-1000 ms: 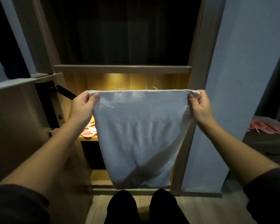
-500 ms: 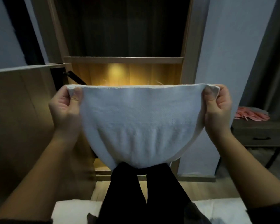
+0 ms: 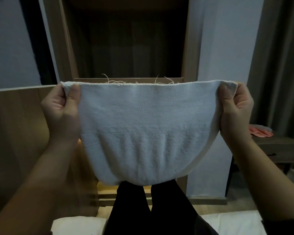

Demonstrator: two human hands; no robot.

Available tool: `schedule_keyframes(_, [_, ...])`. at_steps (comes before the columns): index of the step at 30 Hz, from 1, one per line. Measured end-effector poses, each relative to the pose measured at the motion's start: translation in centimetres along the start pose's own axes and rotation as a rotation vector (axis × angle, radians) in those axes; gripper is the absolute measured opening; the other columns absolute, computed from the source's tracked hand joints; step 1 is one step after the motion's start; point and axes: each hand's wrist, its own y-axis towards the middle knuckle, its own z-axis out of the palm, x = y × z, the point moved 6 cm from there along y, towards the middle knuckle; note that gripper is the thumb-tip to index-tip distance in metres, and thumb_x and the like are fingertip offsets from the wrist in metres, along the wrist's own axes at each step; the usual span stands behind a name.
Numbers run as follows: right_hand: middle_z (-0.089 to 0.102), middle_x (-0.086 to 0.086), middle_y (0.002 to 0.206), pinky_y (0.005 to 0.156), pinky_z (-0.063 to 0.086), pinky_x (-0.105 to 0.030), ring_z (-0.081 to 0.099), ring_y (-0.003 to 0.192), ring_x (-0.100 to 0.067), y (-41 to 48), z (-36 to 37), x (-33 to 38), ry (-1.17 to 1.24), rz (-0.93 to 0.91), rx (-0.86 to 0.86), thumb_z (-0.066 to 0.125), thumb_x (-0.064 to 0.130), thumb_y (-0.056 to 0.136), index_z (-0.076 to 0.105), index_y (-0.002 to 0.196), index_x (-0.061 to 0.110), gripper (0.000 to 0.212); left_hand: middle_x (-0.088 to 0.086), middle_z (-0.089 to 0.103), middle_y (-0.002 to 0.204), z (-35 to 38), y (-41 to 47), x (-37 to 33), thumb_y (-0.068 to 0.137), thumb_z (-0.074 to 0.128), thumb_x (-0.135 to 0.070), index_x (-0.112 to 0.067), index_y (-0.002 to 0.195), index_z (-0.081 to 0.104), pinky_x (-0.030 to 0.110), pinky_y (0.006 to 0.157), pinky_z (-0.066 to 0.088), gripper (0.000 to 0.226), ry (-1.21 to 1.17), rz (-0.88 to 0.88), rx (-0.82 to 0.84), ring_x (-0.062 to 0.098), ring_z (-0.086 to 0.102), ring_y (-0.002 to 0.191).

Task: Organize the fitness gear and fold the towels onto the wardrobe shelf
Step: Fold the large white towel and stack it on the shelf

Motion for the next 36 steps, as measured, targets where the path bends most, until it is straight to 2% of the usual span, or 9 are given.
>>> schedule_keyframes(4, [0.060, 0.022, 0.080, 0.064, 0.046, -0.010, 0.056, 0.071, 0.006, -0.9, 0.0, -2.0, -0.024, 0.077, 0.036, 0.053, 0.032, 0.098, 0.055, 0.092, 0.027, 0.008, -0.019, 0.061, 0.072, 0.2, -1.2, 2.0, 0.097, 0.052, -0.042, -0.032, 0.083, 0.063, 0.013, 0.055, 0.044, 0.020, 0.022, -0.069, 0.052, -0.002, 0.054, 0.066])
schedule_keyframes(8, [0.062, 0.011, 0.082, 0.061, 0.049, -0.012, 0.059, 0.070, 0.002, -2.7, 0.0, -7.5, -0.094, 0.271, 0.095, 0.056, 0.037, 0.097, 0.060, 0.094, 0.023, 0.014, -0.011, 0.061, 0.070, 0.6, -3.5, 8.5, 0.098, 0.055, -0.036, -0.027, 0.080, 0.066, 0.022, 0.054, 0.047, 0.023, 0.098, -0.288, 0.138, 0.005, 0.056, 0.064])
schedule_keyframes(13, [0.065, -0.006, 0.087, 0.069, 0.048, -0.035, 0.058, 0.077, -0.016, -5.9, 0.0, -17.2, -0.197, 0.573, 0.123, 0.059, 0.030, 0.097, 0.065, 0.101, 0.006, 0.025, 0.000, 0.064, 0.077, 1.1, -7.8, 17.5, 0.098, 0.057, -0.027, -0.019, 0.077, 0.065, 0.034, 0.068, 0.045, 0.024, 0.198, -0.630, 0.164, 0.013, 0.058, 0.073])
schedule_keyframes(17, [0.066, -0.006, 0.085, 0.058, 0.047, -0.025, 0.057, 0.073, -0.015, -8.8, 0.1, -23.0, -0.299, 0.770, 0.134, 0.060, 0.033, 0.096, 0.065, 0.092, 0.007, 0.027, 0.000, 0.071, 0.081, 1.3, -11.3, 23.1, 0.096, 0.059, -0.034, -0.019, 0.080, 0.069, 0.036, 0.074, 0.052, 0.024, 0.248, -0.937, 0.154, 0.021, 0.068, 0.082])
schedule_keyframes(20, [0.068, -0.004, 0.087, 0.057, 0.046, -0.026, 0.062, 0.075, -0.015, -11.1, 0.3, -26.5, -0.354, 0.937, 0.197, 0.057, 0.044, 0.095, 0.066, 0.093, 0.012, 0.033, 0.005, 0.072, 0.086, 1.3, -13.5, 26.3, 0.096, 0.058, -0.038, -0.018, 0.085, 0.069, 0.038, 0.072, 0.054, 0.025, 0.319, -1.098, 0.167, 0.024, 0.069, 0.082])
schedule_keyframes(26, [0.066, -0.012, 0.100, 0.070, 0.046, -0.034, 0.062, 0.085, -0.025, -16.6, 0.7, -34.0, -0.494, 1.309, 0.430, 0.052, 0.033, 0.094, 0.062, 0.099, 0.014, 0.022, 0.006, 0.065, 0.083, 0.1, -19.2, 32.8, 0.097, 0.057, -0.038, -0.021, 0.077, 0.057, 0.036, 0.074, 0.051, 0.027, 0.453, -1.412, 0.151, 0.026, 0.063, 0.077])
schedule_keyframes(30, [0.060, 0.000, 0.092, 0.058, 0.037, -0.027, 0.056, 0.080, -0.015, -19.4, 0.9, -37.7, -0.602, 1.412, 0.480, 0.046, 0.032, 0.098, 0.056, 0.107, 0.015, 0.022, 0.007, 0.067, 0.090, -0.7, -23.0, 35.9, 0.095, 0.060, -0.038, -0.015, 0.095, 0.061, 0.031, 0.065, 0.050, 0.024, 0.514, -1.609, 0.124, 0.027, 0.064, 0.081])
schedule_keyframes(33, [0.055, 0.004, 0.082, 0.055, 0.033, -0.027, 0.053, 0.073, -0.012, -21.1, 0.3, -39.7, -0.671, 1.474, 0.505, 0.046, 0.030, 0.099, 0.056, 0.106, 0.013, 0.021, 0.009, 0.069, 0.092, -1.0, -25.1, 37.3, 0.092, 0.063, -0.037, -0.010, 0.099, 0.066, 0.032, 0.067, 0.051, 0.028, 0.550, -1.703, 0.124, 0.027, 0.066, 0.080])
schedule_keyframes(36, [0.055, 0.000, 0.086, 0.057, 0.034, -0.028, 0.050, 0.072, -0.010, -22.7, -0.1, -40.9, -0.730, 1.525, 0.546, 0.044, 0.034, 0.100, 0.056, 0.110, 0.011, 0.028, 0.010, 0.069, 0.105, -1.2, -25.7, 38.1, 0.091, 0.063, -0.038, -0.008, 0.117, 0.063, 0.034, 0.073, 0.051, 0.039, 0.561, -1.771, 0.151, 0.027, 0.065, 0.089])
